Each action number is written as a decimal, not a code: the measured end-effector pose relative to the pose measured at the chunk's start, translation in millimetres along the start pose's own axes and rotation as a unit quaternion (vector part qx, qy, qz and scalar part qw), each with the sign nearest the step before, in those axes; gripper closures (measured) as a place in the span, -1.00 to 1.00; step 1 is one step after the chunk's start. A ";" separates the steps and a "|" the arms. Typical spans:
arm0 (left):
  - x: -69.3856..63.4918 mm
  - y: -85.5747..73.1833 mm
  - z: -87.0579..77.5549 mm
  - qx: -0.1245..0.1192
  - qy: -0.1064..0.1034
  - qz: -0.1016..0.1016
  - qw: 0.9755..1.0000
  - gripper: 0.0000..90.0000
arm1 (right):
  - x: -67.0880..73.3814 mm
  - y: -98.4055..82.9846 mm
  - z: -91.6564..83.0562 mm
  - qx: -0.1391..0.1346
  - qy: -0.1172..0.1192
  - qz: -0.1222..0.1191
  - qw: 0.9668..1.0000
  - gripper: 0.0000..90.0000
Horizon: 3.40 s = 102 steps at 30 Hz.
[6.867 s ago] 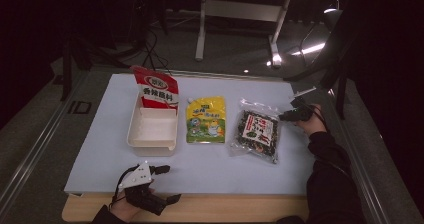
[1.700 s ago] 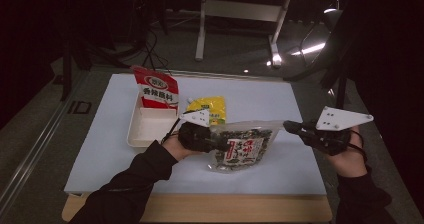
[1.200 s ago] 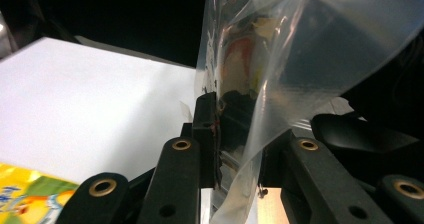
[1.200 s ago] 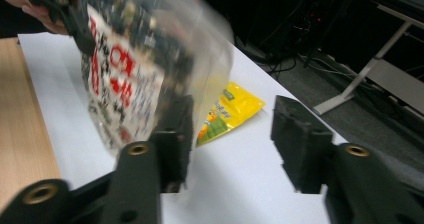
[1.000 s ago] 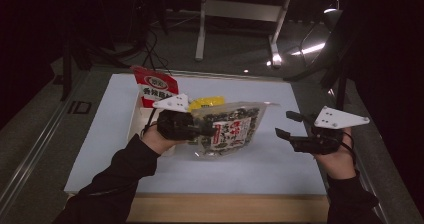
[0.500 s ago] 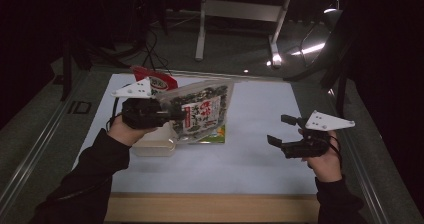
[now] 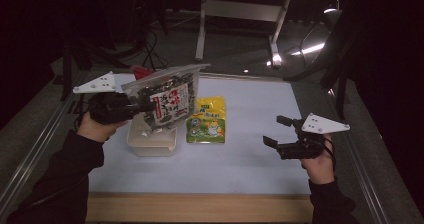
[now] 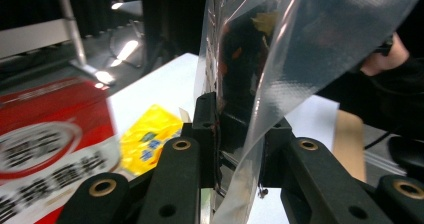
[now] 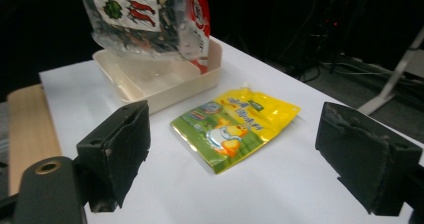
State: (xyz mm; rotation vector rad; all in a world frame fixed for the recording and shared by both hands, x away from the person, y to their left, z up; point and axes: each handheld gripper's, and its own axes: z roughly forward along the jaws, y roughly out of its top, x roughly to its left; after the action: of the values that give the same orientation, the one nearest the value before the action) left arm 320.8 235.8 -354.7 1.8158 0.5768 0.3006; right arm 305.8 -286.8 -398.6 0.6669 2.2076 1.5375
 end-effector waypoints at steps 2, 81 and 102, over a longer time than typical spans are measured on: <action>1.8 -1.9 -2.6 0.002 0.007 0.000 1.000 0.70 | 0.3 -1.7 1.6 0.006 0.001 -0.006 1.000 -0.69; 65.6 -99.5 11.2 0.035 0.110 -0.111 0.987 0.58 | 4.8 -10.3 12.5 0.021 0.046 -0.002 0.999 -0.69; 30.1 -102.1 -17.7 0.026 0.147 -0.084 0.985 0.08 | 2.6 -8.0 16.7 0.023 0.071 0.012 0.997 -0.65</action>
State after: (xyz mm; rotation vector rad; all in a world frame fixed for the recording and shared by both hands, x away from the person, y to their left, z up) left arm 313.8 289.5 -447.9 1.7709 0.9454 0.4457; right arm 311.4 -274.9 -411.9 0.6185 2.3524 1.5965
